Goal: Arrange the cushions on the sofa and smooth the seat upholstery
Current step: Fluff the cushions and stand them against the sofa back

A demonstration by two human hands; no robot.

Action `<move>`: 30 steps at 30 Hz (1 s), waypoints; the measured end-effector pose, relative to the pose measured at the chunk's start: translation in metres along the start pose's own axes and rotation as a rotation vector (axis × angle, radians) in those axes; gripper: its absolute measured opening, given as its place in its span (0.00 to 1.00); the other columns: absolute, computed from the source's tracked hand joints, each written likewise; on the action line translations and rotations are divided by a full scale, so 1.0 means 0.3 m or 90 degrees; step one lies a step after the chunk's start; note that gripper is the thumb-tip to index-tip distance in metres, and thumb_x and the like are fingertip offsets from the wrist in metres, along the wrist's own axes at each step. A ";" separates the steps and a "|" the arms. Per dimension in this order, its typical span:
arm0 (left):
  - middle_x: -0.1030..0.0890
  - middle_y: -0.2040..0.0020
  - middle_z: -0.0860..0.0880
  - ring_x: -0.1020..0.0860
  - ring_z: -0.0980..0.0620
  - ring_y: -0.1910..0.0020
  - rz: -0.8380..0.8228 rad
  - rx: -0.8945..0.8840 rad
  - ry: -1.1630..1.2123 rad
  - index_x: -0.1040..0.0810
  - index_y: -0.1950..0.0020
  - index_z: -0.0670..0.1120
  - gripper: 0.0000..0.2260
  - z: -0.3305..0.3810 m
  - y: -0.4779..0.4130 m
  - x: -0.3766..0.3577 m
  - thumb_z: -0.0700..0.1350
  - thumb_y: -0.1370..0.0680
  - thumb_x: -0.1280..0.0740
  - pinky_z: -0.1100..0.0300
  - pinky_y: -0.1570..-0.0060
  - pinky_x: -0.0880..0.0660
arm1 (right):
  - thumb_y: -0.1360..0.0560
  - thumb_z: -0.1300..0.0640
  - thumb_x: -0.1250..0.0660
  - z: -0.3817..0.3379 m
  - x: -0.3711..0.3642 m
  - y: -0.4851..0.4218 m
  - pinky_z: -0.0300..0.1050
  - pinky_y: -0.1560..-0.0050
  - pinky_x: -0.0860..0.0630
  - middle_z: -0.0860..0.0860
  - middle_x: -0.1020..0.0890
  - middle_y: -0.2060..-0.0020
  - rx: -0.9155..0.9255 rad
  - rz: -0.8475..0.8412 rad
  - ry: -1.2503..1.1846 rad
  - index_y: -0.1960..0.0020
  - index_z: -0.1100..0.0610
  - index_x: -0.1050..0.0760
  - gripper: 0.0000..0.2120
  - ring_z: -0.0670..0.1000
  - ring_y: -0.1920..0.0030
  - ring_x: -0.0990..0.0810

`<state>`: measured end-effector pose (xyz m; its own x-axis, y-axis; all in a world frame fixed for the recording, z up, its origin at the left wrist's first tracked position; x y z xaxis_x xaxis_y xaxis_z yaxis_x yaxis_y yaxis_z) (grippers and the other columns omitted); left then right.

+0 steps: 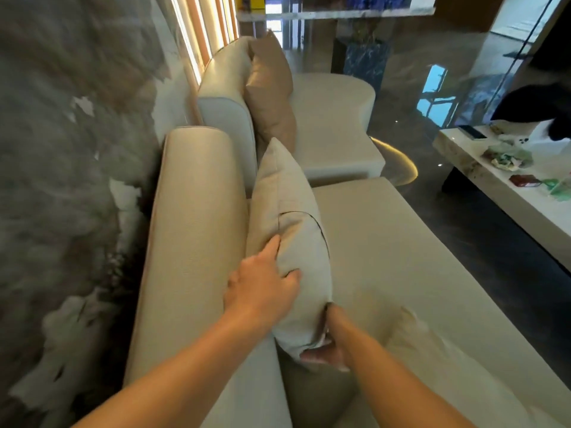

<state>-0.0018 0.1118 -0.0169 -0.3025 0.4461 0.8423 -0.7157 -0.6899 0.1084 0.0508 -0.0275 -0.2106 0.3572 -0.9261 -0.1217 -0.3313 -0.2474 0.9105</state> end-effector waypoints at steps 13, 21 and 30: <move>0.30 0.37 0.41 0.24 0.34 0.44 0.065 0.008 -0.145 0.38 0.30 0.45 0.32 0.096 0.143 0.009 0.61 0.27 0.35 0.49 0.56 0.34 | 0.23 0.46 0.34 -0.033 0.186 0.269 0.57 0.48 0.19 0.51 0.32 0.35 0.178 -0.062 0.084 0.33 0.48 0.32 0.20 0.60 0.44 0.23; 0.32 0.34 0.34 0.27 0.30 0.39 0.143 0.221 -0.069 0.36 0.31 0.37 0.33 0.026 0.583 -0.133 0.58 0.25 0.32 0.42 0.42 0.29 | 0.22 0.52 0.33 0.018 0.727 0.460 0.52 0.32 0.30 0.55 0.32 0.25 0.378 0.081 0.638 0.24 0.53 0.36 0.29 0.58 0.28 0.31; 0.35 0.27 0.36 0.30 0.35 0.33 -0.185 0.479 0.119 0.49 0.22 0.42 0.50 0.042 1.216 -0.914 0.68 0.31 0.30 0.44 0.42 0.24 | 0.27 0.47 0.27 0.193 1.392 0.485 0.60 0.40 0.29 0.57 0.35 0.24 0.273 0.175 0.627 0.20 0.50 0.47 0.42 0.63 0.28 0.33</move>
<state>-0.1721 -0.2692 -0.2016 -0.3175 0.7066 0.6324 -0.1883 -0.7006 0.6883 0.1013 -0.4666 -0.1516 0.7001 -0.3797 0.6047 -0.7129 -0.3234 0.6223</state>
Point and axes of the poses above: each hand's wrist, its own y-axis away from the middle knuckle, its own x-axis out of the back of the hand, z = x × y, the point moved 8 cm from there along -y, towards the middle knuckle
